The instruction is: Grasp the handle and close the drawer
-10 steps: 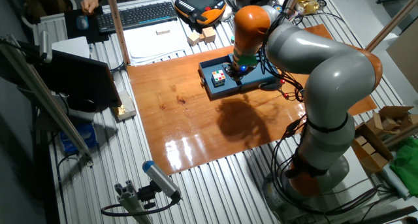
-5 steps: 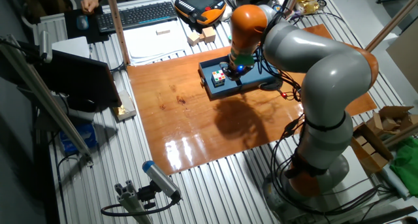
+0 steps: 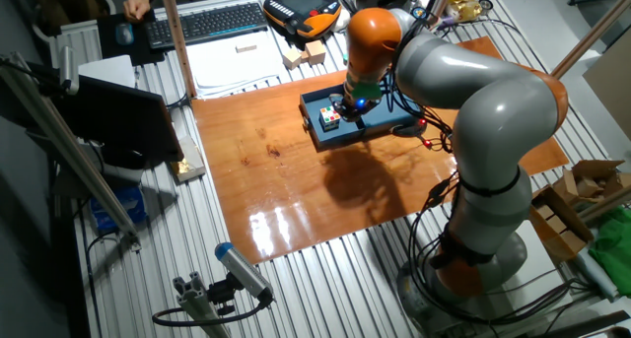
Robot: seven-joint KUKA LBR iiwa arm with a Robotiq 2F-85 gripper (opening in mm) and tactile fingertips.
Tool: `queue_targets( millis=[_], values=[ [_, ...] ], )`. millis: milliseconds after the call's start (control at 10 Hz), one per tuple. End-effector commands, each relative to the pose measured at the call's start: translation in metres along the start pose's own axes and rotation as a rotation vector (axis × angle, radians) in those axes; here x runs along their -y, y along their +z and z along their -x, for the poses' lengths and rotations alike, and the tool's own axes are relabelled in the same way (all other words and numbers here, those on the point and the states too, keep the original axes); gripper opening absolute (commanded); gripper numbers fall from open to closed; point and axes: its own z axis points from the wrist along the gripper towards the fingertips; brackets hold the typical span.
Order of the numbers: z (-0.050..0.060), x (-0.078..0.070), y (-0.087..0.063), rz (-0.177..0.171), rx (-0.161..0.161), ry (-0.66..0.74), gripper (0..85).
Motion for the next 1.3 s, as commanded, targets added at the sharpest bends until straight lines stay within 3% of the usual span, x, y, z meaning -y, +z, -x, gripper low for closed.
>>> queue_targets(
  millis=[0, 100, 300, 600, 700, 1200],
  values=[
    [0.0, 0.0002, 0.0, 0.0, -0.004, 0.0, 2.0],
    [0.0, 0.0002, 0.0, -0.011, -0.008, -0.005, 2.0],
    [0.0, 0.0002, 0.0, -0.002, -0.021, -0.008, 2.0],
    [0.0, 0.0002, 0.0, -0.031, 0.004, 0.032, 2.0],
    [0.0, 0.0002, 0.0, -0.001, -0.001, 0.063, 2.0],
    [0.0006, -0.0052, -0.0007, -0.008, -0.028, 0.235, 2.0]
  ],
)
